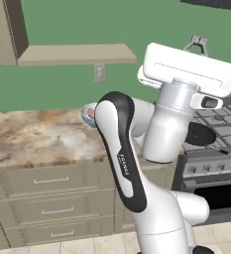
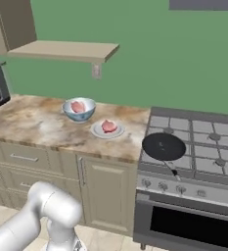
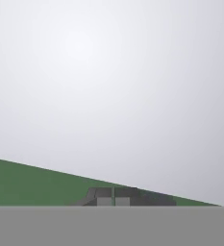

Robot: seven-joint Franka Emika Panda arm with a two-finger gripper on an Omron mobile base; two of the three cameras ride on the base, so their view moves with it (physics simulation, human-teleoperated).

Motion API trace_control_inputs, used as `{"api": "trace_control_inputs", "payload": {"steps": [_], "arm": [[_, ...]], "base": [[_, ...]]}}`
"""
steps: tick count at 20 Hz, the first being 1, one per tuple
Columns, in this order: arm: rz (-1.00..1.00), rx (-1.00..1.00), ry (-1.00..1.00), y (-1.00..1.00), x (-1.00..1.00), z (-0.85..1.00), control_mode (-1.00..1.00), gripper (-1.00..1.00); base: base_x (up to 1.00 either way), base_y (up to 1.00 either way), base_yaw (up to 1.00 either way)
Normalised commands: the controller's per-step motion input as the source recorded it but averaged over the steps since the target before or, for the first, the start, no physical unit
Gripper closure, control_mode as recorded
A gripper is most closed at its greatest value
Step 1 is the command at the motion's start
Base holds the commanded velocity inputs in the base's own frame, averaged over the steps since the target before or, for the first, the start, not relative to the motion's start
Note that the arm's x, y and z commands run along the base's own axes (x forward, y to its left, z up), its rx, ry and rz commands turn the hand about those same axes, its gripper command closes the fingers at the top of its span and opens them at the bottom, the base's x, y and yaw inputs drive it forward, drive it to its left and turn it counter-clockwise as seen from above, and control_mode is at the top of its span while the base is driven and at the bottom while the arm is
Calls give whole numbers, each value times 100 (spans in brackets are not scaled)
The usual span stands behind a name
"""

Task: Place one of the steaks on the plate and the other in the bowl. Then place the bowl in the fridge.

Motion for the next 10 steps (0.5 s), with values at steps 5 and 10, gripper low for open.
{"api": "trace_control_inputs", "payload": {"steps": [5, 10], "arm": [[0, 0, 0, 0, 0, 0, 100, 100], [0, 0, 0, 0, 0, 0, 100, 100]], "base": [[11, 77, -1], [83, 5, 4]]}}
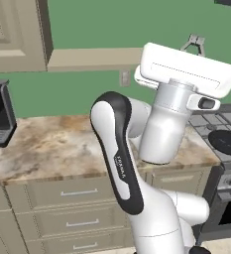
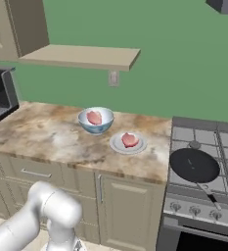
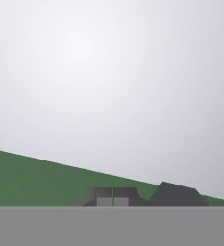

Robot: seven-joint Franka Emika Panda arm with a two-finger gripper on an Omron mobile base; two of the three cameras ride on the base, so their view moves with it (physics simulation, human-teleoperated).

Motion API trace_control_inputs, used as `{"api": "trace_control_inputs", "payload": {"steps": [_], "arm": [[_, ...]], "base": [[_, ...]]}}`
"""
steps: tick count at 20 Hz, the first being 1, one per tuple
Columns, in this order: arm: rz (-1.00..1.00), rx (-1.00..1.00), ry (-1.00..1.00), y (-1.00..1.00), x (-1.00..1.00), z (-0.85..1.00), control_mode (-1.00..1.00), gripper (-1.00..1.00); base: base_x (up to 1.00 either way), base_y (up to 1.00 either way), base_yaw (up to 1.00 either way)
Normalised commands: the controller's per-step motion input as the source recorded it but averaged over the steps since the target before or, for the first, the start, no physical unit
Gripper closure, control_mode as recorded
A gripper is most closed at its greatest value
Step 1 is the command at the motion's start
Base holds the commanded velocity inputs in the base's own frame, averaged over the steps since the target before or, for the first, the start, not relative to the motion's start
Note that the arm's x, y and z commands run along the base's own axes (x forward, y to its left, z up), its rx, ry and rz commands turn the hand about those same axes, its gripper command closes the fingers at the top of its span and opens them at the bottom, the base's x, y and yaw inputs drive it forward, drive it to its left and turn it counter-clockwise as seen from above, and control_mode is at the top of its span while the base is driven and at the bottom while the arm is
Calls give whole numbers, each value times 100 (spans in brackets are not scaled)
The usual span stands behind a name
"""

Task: Place one of the steaks on the plate and the other in the bowl. Then place the bowl in the fridge.

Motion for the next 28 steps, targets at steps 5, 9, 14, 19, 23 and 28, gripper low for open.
{"api": "trace_control_inputs", "payload": {"steps": [5, 9, 14, 19, 23, 28], "arm": [[0, 0, 0, 0, 0, 0, 100, 100], [0, 0, 0, 0, 0, 0, 100, 100], [0, 0, 0, 0, 0, 0, 100, 100], [0, 0, 0, 0, 0, 0, 100, 100], [0, 0, 0, 0, 0, 0, 100, 100], [0, 0, 0, 0, 0, 0, 100, 100]], "base": [[12, 8, 8], [-59, 52, 5], [8, -6, 16], [10, -21, -18], [0, -42, -4], [4, -21, 8]]}}
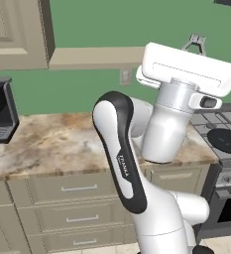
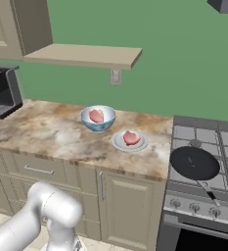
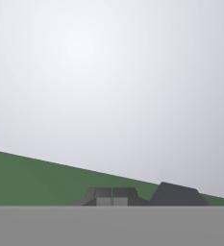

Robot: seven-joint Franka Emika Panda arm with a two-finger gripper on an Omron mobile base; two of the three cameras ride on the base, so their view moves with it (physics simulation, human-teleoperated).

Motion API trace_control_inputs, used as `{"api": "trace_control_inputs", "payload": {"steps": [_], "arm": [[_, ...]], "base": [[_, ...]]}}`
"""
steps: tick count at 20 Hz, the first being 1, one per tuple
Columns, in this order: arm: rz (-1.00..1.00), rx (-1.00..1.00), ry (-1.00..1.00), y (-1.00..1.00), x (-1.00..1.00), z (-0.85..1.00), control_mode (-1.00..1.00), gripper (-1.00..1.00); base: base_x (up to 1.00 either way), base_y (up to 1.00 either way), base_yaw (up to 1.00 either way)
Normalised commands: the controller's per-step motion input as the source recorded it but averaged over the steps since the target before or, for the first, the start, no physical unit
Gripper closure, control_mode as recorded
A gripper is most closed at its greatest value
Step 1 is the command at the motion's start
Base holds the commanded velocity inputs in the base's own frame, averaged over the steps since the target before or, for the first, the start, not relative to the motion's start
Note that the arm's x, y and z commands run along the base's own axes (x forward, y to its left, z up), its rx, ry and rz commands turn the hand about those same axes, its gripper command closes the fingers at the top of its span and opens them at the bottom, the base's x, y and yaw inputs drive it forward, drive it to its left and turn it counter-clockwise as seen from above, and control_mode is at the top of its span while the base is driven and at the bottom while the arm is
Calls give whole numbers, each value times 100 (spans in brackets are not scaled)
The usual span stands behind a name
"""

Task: Place one of the steaks on the plate and the other in the bowl. Then place the bowl in the fridge.

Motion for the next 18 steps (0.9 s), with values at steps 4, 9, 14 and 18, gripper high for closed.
{"api": "trace_control_inputs", "payload": {"steps": [4, 9, 14, 18], "arm": [[0, 0, 0, 0, 0, 0, 100, 100], [1, 5, 2, -3, 8, -7, -100, 100], [5, 22, 18, -38, 37, -25, -100, 100], [1, 28, 57, -70, 40, -4, -100, 100]], "base": [[23, -9, 8], [13, -8, 6], [0, 0, 0], [0, 0, 0]]}}
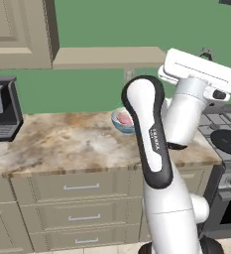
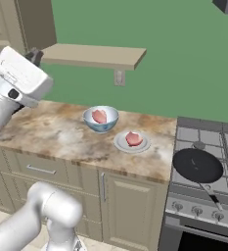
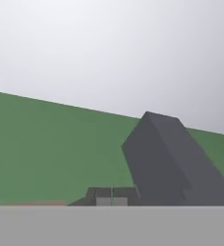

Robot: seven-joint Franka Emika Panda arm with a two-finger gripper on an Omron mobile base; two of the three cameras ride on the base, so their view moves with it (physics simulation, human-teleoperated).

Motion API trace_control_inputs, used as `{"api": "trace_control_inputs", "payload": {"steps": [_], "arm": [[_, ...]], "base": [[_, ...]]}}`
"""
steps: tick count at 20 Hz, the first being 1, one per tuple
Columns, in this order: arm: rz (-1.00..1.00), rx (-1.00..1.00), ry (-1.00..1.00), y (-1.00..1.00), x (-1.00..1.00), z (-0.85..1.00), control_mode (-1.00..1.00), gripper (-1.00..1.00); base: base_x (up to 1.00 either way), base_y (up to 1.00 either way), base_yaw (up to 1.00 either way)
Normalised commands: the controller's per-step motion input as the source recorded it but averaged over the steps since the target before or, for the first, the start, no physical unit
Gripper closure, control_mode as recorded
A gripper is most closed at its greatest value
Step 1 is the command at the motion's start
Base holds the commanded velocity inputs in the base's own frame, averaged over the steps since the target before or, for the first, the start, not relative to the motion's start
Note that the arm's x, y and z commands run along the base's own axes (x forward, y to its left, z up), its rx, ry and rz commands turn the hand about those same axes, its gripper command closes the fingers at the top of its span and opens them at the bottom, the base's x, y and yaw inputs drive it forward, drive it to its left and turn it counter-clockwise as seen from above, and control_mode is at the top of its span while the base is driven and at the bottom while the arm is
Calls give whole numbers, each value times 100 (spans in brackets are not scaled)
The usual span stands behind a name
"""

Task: Place one of the steaks on the plate and the other in the bowl. Then place the bowl in the fridge.

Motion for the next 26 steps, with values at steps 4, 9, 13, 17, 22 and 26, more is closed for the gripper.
{"api": "trace_control_inputs", "payload": {"steps": [4, 9, 13, 17, 22, 26], "arm": [[1, 29, 92, -72, 58, 0, -100, 100], [9, 31, 96, -28, 34, 6, -100, 100], [13, 17, 66, 2, 42, 35, -100, 100], [1, 1, 25, -39, 85, 3, -100, 100], [0, 0, 6, -75, 72, -4, -100, 100], [-1, 0, 2, -62, 83, -17, -100, 100]], "base": [[0, 0, 0], [0, 0, 0], [0, 0, 0], [0, 0, 0], [0, 0, 0], [0, 0, 0]]}}
